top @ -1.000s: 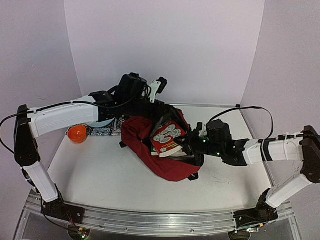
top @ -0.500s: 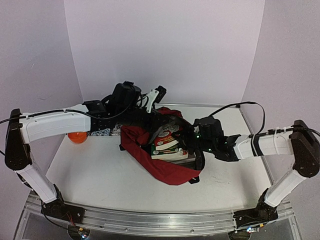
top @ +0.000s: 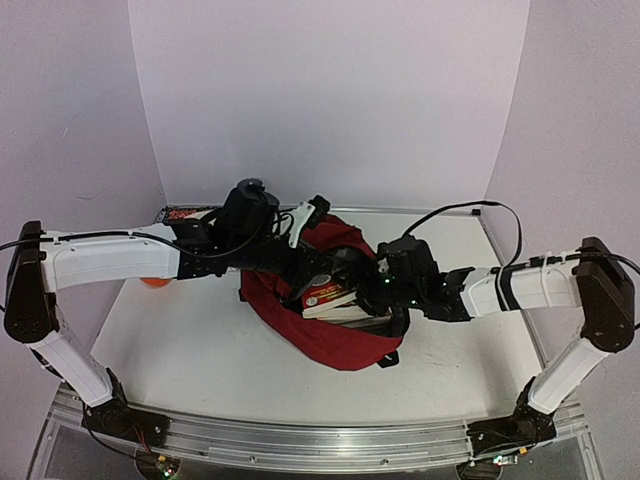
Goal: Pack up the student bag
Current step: Place the book in the largest pocket of the bag, then place the largest pocket of the bag in the student bag.
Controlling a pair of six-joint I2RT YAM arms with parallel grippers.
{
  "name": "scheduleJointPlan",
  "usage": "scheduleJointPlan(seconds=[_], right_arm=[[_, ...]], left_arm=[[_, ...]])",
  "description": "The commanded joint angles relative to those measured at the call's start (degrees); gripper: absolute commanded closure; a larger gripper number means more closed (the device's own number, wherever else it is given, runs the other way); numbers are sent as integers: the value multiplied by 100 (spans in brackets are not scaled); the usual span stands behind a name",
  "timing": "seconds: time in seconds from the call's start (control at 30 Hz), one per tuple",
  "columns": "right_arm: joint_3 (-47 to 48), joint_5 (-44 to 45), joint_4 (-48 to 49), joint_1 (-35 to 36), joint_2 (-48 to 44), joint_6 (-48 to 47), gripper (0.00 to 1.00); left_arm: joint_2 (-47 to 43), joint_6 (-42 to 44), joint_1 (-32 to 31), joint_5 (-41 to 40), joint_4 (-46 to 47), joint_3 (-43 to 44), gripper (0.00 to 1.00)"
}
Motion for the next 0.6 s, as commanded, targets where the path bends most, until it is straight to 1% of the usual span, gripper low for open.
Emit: scheduleJointPlan(seconds=[0.0,0.17,0.23,0.3,0.37,0.43,0.57], right_arm=[[-14,76,-539,82,-657,-613,38],[-90,25,-1238,102,-1100,-1281,23],[-49,51,-1712,100,-1204,-1680,21],[-64,-20,-1986,97,-1303,-2039,19],[-125,-68,-2195,100,-1435,-2358,16],[-235,-46,-2338,100,-1620,-2587,10],[-405,60,-2509,103,-1973,-3029,3]], left_arm=[[-291,-99,-40,205,280,-106,93],[-325,-135,-40,204,282,-343,88],[-301,-180,-40,240,277,-418,87],[-299,-218,-44,291,279,-510,85],[-317,-266,-46,325,275,-579,77],[-341,-302,-48,379,269,-639,68],[-442,-321,-49,416,207,-751,56]])
